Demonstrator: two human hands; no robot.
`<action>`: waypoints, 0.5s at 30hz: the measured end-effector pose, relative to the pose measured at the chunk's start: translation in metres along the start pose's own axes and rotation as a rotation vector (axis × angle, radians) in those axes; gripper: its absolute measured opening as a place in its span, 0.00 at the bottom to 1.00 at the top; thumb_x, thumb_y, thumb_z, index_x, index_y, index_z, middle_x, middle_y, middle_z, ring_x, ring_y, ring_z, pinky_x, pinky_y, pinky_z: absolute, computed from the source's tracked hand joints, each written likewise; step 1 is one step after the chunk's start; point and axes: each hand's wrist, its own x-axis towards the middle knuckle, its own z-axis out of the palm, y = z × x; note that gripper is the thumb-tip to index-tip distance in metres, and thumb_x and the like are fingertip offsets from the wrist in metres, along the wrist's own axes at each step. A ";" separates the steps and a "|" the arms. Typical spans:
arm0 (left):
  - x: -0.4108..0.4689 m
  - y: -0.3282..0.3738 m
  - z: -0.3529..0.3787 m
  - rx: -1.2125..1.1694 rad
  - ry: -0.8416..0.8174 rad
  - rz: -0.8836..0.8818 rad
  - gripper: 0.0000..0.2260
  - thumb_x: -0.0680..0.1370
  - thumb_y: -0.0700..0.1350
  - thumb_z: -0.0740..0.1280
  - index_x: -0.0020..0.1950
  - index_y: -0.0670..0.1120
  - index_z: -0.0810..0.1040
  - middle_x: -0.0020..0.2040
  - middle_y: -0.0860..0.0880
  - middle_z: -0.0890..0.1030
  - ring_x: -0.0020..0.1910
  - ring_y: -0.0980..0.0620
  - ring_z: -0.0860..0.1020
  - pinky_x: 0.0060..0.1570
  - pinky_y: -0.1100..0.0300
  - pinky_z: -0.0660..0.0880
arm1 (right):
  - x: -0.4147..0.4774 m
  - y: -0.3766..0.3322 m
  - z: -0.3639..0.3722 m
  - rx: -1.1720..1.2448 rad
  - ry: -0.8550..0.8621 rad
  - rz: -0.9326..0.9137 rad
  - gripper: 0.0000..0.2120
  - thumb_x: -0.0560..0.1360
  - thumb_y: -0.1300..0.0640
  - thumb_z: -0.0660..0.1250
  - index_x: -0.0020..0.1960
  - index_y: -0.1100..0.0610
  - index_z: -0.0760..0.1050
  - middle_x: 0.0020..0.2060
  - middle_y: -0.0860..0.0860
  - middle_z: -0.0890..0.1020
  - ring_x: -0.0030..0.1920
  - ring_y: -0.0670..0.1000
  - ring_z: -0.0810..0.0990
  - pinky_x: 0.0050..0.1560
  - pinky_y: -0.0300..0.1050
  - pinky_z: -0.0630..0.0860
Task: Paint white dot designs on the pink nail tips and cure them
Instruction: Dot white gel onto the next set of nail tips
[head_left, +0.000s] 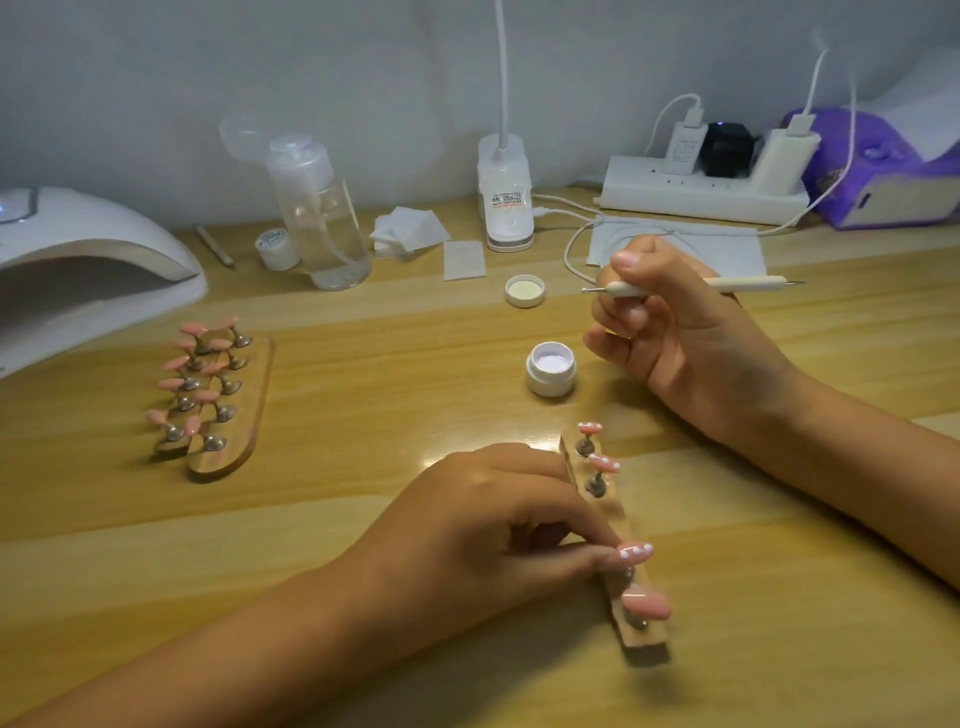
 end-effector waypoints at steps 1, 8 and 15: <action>-0.001 -0.001 -0.001 0.028 -0.003 0.010 0.04 0.74 0.47 0.73 0.42 0.48 0.85 0.33 0.56 0.71 0.34 0.63 0.68 0.37 0.72 0.63 | 0.000 0.000 0.000 -0.006 0.005 -0.005 0.10 0.77 0.56 0.63 0.38 0.52 0.67 0.27 0.46 0.69 0.30 0.43 0.70 0.38 0.38 0.77; -0.008 0.000 -0.005 0.140 -0.116 0.200 0.06 0.78 0.46 0.69 0.51 0.49 0.85 0.35 0.52 0.75 0.35 0.56 0.64 0.37 0.68 0.64 | 0.003 0.002 -0.002 -0.098 0.061 -0.075 0.08 0.72 0.50 0.67 0.42 0.53 0.71 0.25 0.46 0.68 0.28 0.44 0.68 0.39 0.39 0.78; -0.006 0.003 0.001 0.168 -0.199 0.161 0.07 0.78 0.49 0.69 0.53 0.52 0.85 0.36 0.54 0.77 0.37 0.60 0.62 0.35 0.68 0.67 | 0.003 0.002 -0.012 -0.401 0.013 -0.229 0.07 0.72 0.51 0.69 0.50 0.50 0.80 0.44 0.46 0.83 0.46 0.43 0.80 0.50 0.37 0.77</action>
